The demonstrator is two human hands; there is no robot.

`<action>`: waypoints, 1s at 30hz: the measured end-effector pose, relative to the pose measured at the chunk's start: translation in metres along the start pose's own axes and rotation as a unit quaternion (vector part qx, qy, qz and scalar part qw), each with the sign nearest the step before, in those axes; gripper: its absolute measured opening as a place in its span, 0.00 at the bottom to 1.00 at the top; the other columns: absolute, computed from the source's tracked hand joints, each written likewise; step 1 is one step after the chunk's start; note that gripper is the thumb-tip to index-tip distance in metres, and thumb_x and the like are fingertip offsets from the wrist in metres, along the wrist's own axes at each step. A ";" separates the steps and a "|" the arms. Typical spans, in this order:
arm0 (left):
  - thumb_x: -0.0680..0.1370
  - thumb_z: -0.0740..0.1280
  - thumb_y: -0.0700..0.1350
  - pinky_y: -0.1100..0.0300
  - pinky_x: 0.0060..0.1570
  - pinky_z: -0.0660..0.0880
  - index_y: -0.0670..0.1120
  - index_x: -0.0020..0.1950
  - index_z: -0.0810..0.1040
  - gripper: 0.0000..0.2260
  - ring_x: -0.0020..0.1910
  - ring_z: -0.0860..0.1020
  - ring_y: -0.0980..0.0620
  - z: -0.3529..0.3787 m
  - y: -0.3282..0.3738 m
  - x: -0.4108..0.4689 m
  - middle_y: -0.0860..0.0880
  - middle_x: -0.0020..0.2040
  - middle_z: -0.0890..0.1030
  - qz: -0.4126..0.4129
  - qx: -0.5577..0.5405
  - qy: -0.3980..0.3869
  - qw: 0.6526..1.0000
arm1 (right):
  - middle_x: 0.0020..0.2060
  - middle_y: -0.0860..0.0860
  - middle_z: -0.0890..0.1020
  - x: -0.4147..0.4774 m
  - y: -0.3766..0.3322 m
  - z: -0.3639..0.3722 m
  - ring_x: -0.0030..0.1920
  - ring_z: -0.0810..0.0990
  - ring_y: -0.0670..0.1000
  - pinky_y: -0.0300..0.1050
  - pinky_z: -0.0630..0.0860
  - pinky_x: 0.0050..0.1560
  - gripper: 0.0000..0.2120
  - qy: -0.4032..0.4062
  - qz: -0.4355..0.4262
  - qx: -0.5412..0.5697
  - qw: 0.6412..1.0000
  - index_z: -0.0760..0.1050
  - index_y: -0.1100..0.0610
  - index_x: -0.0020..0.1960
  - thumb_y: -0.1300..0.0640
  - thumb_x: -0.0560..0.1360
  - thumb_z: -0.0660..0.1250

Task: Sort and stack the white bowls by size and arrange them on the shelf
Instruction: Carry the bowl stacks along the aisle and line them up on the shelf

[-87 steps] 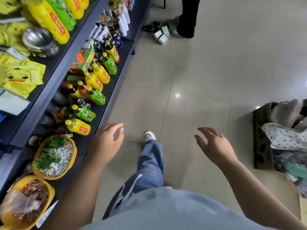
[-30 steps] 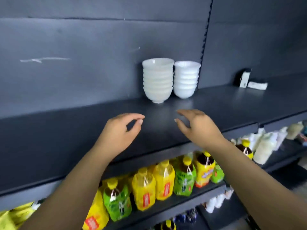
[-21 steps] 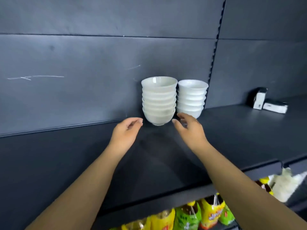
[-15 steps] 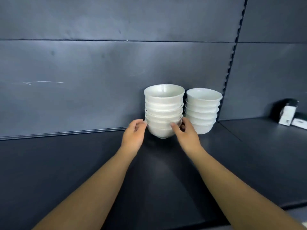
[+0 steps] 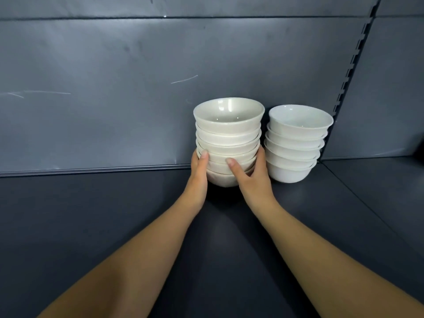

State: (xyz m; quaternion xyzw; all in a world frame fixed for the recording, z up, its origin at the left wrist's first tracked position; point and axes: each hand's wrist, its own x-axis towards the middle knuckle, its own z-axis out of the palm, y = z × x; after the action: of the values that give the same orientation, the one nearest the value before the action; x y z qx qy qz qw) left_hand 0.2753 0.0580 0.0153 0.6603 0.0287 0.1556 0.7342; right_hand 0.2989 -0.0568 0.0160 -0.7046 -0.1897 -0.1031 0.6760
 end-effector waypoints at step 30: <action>0.75 0.53 0.60 0.74 0.52 0.69 0.43 0.68 0.64 0.28 0.58 0.74 0.67 -0.039 0.045 -0.055 0.53 0.62 0.74 0.195 0.082 -0.043 0.976 | 0.63 0.43 0.72 -0.036 -0.059 -0.015 0.63 0.70 0.37 0.32 0.67 0.62 0.33 -0.129 -0.033 -0.027 0.991 0.65 0.44 0.64 0.36 0.61 0.67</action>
State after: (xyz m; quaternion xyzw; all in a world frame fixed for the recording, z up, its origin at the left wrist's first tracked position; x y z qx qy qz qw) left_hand 0.2042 0.0846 0.0457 0.7170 -0.1195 0.2649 0.6336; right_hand 0.2440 -0.0749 0.0566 -0.7233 -0.2959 -0.0390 0.6227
